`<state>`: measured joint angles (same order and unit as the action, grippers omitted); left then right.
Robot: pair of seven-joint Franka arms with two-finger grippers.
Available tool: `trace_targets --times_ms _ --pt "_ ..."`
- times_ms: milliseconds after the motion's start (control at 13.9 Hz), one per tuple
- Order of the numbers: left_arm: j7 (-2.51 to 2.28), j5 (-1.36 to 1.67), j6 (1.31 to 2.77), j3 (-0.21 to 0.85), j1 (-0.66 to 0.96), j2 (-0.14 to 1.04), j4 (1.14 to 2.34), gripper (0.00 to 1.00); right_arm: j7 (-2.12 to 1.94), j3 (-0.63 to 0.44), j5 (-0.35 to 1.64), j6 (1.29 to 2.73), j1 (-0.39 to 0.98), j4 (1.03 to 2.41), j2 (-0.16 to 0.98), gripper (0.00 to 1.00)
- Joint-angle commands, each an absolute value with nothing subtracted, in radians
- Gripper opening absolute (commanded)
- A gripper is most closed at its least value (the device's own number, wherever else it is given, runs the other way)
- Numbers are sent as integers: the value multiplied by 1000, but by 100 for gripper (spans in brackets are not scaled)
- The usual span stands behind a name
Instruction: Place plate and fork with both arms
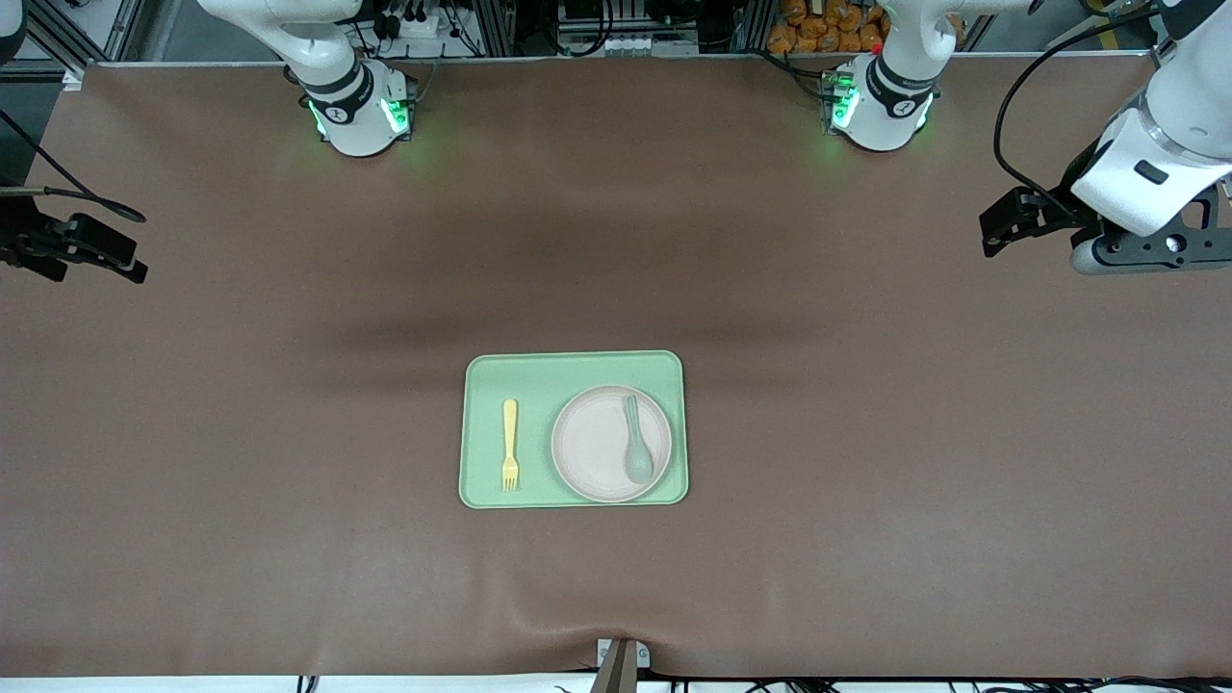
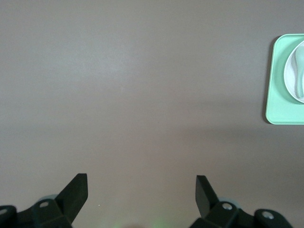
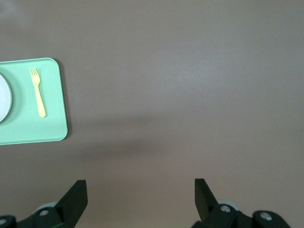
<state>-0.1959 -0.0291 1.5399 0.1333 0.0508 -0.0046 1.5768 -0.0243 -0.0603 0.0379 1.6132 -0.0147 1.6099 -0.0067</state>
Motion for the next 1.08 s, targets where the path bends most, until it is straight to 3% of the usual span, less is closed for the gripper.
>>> trace_targets --times_ms 0,1008 --pt "-181 -14 1549 135 51 -15 1585 100 -32 -44 34 1588 -23 1571 6 100" --pt "-184 -29 1548 133 46 0 1556 100 -34 -41 38 1588 -18 1557 8 100"
